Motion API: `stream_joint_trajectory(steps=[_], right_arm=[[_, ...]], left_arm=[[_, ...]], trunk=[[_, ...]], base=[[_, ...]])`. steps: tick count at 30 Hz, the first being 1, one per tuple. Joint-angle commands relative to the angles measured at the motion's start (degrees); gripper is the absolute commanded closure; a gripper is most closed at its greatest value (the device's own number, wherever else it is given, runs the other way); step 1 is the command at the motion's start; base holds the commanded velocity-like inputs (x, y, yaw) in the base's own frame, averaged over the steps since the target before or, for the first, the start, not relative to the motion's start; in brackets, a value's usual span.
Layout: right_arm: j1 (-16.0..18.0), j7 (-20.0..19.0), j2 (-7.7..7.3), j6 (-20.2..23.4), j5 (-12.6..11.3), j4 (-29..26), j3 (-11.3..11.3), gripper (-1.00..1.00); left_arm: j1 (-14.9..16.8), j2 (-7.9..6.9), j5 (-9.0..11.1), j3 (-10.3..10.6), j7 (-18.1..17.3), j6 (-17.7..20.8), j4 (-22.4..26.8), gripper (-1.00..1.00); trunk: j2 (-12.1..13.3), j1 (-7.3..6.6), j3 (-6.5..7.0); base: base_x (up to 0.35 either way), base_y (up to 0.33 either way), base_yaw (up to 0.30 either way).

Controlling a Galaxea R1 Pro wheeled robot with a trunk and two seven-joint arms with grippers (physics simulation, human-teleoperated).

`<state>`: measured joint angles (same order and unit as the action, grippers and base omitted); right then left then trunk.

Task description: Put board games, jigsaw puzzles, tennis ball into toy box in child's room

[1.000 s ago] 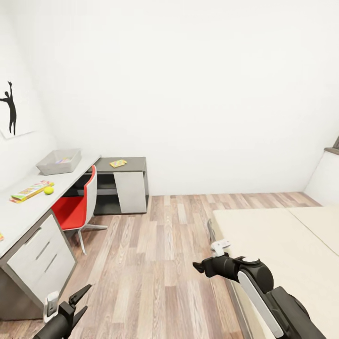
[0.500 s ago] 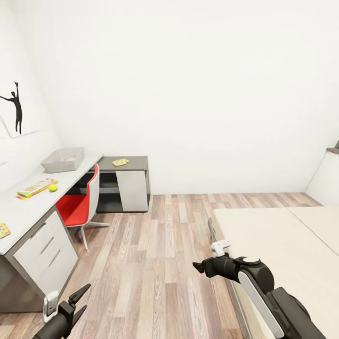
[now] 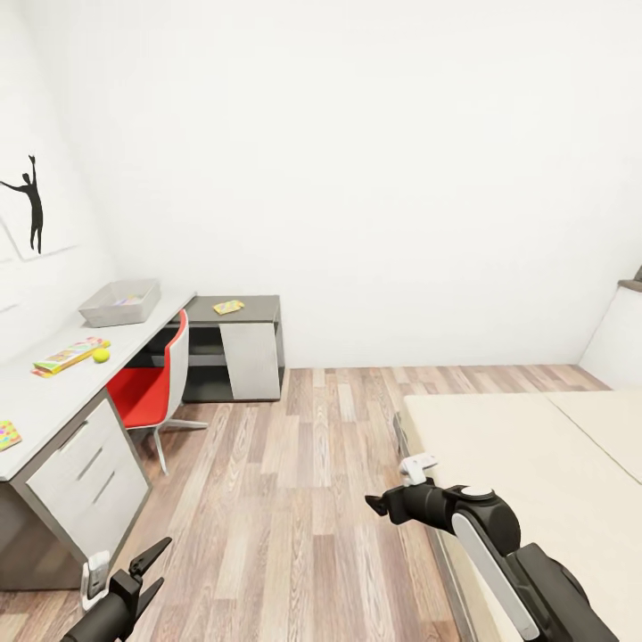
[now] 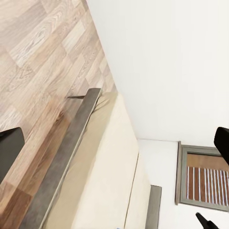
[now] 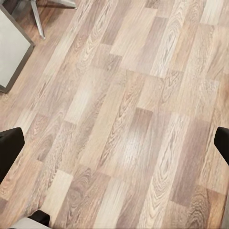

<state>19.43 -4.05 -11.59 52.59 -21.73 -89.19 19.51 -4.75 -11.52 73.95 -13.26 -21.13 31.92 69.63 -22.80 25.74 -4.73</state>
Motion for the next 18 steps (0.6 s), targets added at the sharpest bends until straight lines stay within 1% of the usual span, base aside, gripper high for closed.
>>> stream_joint_trajectory(steps=[1,7,18], right_arm=[[0.06,-0.43,-0.06,0.22,0.5,-0.19,0.03,-1.0],[0.08,-0.43,-0.13,0.23,0.5,-0.53,-0.04,-1.0],[-0.39,-0.43,-0.11,0.23,0.49,-1.5,0.0,-1.0]], left_arm=[[0.0,0.01,0.4,-0.09,0.08,0.43,0.02,-1.0],[0.0,0.01,0.4,0.04,0.31,0.43,0.04,-1.0],[0.0,0.01,0.43,-0.08,0.13,0.39,0.07,-1.0]], trunk=[[-0.12,0.04,-0.11],[-0.12,0.04,-0.11],[-0.12,0.04,-0.11]], base=[[-0.002,-0.001,0.0],[-0.004,0.0,0.0],[-0.044,-0.022,0.0]])
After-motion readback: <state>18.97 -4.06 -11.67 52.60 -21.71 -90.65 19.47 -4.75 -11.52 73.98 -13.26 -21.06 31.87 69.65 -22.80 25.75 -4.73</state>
